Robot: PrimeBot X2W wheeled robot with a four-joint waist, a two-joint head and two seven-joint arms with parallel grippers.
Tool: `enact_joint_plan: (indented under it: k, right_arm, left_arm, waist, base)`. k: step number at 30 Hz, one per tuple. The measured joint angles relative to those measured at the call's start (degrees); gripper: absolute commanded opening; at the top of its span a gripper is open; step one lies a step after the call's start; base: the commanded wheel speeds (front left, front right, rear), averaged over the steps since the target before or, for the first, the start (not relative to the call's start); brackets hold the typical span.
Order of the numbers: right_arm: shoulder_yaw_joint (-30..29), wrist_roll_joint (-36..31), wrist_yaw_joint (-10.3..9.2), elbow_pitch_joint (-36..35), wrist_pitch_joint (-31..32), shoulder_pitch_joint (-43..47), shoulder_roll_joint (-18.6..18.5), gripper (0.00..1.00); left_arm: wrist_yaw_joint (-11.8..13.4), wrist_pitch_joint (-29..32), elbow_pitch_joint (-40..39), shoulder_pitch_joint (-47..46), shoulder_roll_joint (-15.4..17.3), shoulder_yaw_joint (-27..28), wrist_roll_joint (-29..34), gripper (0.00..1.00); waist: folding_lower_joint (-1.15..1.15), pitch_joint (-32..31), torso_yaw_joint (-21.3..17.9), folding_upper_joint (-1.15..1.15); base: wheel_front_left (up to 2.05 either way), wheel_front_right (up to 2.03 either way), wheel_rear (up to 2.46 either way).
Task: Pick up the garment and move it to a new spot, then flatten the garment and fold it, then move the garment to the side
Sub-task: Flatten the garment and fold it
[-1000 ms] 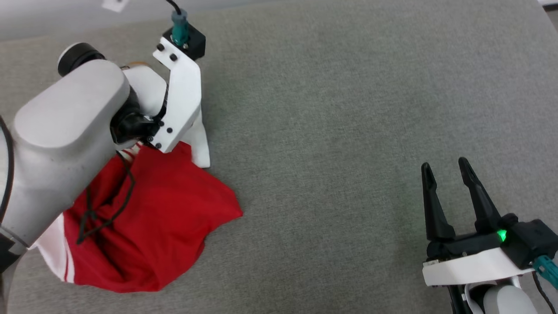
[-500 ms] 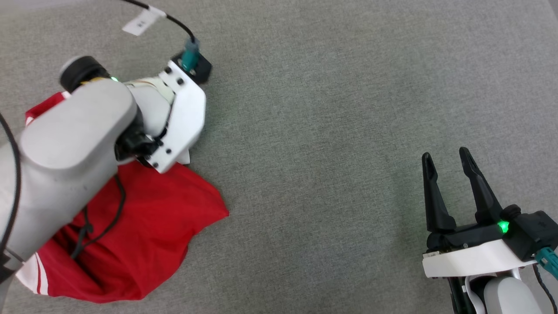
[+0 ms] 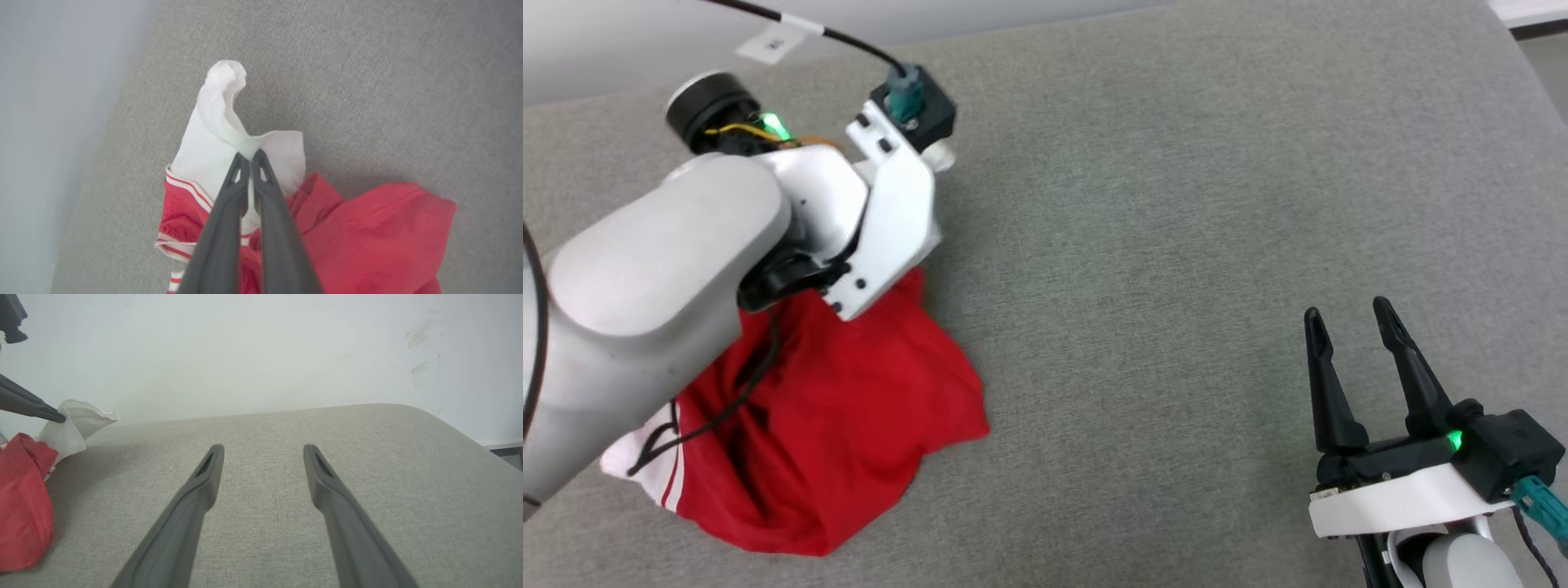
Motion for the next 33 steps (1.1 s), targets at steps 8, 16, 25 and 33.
enact_joint_plan:
  k: [8, 16, 25, 33]
  right_arm:
    - [-0.31, 1.15, 0.00, -0.07, 0.00, 0.04, -0.01, 1.00]
    - [-0.49, 2.72, 0.00, -0.15, 0.01, -0.34, -0.02, 1.00]
    - [-0.37, 3.86, 0.00, -0.13, 0.01, -1.59, -0.01, 1.00]
    - [-2.81, 1.49, 0.01, 0.43, 0.00, -0.91, 0.03, 1.00]
  left_arm:
    - [0.00, -3.50, -5.15, -0.20, -8.50, -0.05, 2.74, 0.00]
    - [0.00, -2.26, -5.36, 5.74, -17.58, -0.04, 8.05, 0.00]
    - [0.01, 1.70, -6.55, 14.89, -19.80, 0.22, 11.85, 0.00]
    - [0.00, -22.12, -0.05, 10.62, -21.31, 0.10, 16.99, 1.00]
  waist:
    - [0.00, 1.28, -3.81, 0.00]
    - [0.00, 5.29, -7.56, 0.00]
    - [0.00, 8.81, -9.23, 0.00]
    - [0.00, 4.89, -6.99, 0.00]
  base:
    - [0.00, 0.00, 0.00]
    - [0.00, 0.00, 0.00]
    - [0.00, 0.00, 0.00]
    - [0.00, 0.00, 0.00]
